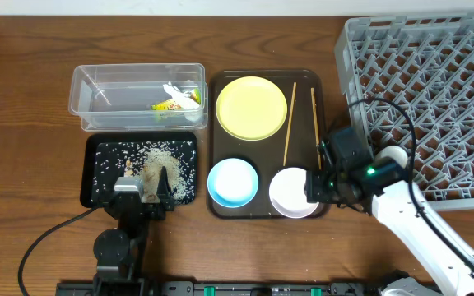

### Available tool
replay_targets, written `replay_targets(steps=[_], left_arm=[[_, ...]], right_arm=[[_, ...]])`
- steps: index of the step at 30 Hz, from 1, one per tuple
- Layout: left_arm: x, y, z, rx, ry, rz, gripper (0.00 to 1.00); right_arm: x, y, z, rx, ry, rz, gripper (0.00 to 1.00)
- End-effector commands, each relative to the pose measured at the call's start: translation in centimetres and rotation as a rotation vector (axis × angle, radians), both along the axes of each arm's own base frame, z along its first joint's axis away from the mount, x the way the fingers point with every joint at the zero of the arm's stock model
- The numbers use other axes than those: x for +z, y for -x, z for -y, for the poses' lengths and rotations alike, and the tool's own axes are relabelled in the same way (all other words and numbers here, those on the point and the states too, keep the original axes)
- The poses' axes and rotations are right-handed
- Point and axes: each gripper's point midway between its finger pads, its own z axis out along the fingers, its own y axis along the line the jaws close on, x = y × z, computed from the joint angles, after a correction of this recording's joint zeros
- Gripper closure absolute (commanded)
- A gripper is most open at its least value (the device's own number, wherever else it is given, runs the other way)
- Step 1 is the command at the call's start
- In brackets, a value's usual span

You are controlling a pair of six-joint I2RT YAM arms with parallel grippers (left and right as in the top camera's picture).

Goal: Sort waste into correct bins and load items into the dishwasher rack
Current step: 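Grasp the pink bowl with the right gripper and place it in the rack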

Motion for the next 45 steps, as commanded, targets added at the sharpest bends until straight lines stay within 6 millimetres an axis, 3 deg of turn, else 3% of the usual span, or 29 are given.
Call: replay_targets(steps=[1,4,8,11,14,17,19,22,26,29,32,35,38,45], left_arm=[[-1.5,0.0,0.1,-0.006,-0.006,-0.034,0.10],[-1.5,0.0,0.1,-0.006,-0.006,-0.034,0.10],[-1.5,0.0,0.1,-0.006,-0.006,-0.034,0.10],[-1.5,0.0,0.1,-0.006,-0.006,-0.034,0.10],[-1.5,0.0,0.1,-0.006,-0.006,-0.034,0.10],[-1.5,0.0,0.1,-0.006,-0.006,-0.034,0.10],[-1.5,0.0,0.1,-0.006,-0.006,-0.034,0.10],[-1.5,0.0,0.1,-0.006,-0.006,-0.034,0.10],[-1.5,0.0,0.1,-0.006,-0.006,-0.034,0.10],[-1.5,0.0,0.1,-0.006,-0.006,-0.034,0.10],[-1.5,0.0,0.1,-0.006,-0.006,-0.034,0.10],[-1.5,0.0,0.1,-0.006,-0.006,-0.034,0.10],[-1.5,0.0,0.1,-0.006,-0.006,-0.034,0.10],[-1.5,0.0,0.1,-0.006,-0.006,-0.034,0.10]], right_arm=[[-2.1,0.4,1.4,-0.062,0.057,0.004,0.51],[-3.5,0.8,1.2,-0.069,0.039,-0.007,0.63],[-4.5,1.0,0.8,-0.062,0.016,-0.016,0.69],[-4.3,0.6,0.6,-0.061,0.011,-0.006,0.87],[-2.6,-0.3,0.5,-0.070,0.007,0.012,0.98],[1.0,-2.4,0.8,-0.062,0.021,0.071,0.99],[4.1,-4.1,2.0,-0.099,0.079,0.122,0.99],[9.7,-6.8,5.6,-0.198,0.238,0.247,0.99],[17.6,-9.4,11.8,-0.428,0.490,0.473,0.99],[21.7,-9.9,15.7,-0.589,0.679,0.619,0.99],[23.7,-9.9,18.7,-0.708,0.821,0.690,0.99],[24.6,-10.1,21.7,-0.823,0.946,0.712,0.98],[23.9,-11.1,24.2,-0.869,1.024,0.677,0.98],[18.2,-14.2,28.1,-0.787,1.174,0.476,0.99]])
